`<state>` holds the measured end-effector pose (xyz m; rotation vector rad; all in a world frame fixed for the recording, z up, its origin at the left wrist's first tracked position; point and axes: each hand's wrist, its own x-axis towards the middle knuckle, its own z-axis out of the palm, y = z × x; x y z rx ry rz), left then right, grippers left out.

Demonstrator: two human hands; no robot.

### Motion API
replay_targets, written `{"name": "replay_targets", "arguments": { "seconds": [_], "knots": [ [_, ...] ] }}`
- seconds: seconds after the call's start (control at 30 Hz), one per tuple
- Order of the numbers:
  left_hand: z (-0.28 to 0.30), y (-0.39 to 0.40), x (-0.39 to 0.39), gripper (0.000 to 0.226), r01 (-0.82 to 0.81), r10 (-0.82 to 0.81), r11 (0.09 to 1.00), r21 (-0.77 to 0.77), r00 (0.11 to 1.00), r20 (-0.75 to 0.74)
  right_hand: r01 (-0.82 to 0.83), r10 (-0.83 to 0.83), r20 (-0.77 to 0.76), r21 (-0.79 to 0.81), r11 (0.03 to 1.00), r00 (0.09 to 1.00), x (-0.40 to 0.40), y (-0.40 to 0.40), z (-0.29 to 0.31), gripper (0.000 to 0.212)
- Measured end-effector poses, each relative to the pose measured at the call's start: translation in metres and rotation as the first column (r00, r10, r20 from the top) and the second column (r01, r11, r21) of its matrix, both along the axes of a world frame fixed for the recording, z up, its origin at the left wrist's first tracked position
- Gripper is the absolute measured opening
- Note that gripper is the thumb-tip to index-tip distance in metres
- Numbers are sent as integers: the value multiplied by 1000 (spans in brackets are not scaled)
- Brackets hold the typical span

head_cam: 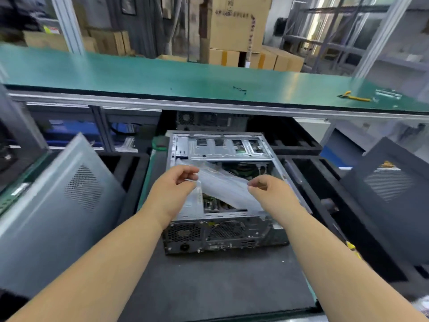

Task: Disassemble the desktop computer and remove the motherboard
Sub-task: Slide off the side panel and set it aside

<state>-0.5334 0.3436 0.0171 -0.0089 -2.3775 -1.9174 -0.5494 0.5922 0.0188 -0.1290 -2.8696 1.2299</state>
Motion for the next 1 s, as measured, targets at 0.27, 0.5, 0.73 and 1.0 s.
{"name": "replay_targets", "arguments": {
  "seconds": [0.27,0.5,0.73,1.0],
  "knots": [
    [-12,-24,-15,35,18,-12,960,-279,1000,20,-70,75,12,518,852,997,-26,-19,1,61],
    [-27,3,-26,38,59,-54,909,-413,998,24,-341,-10,451,689,639,892,-51,-3,-10,72],
    [-26,20,-32,34,119,-109,835,-537,993,51,-345,117,371,638,688,921,-62,7,-14,40],
    [-24,23,-32,27,97,-79,760,-642,995,57,-296,183,233,705,645,955,-72,4,-1,26]
  ]
}}
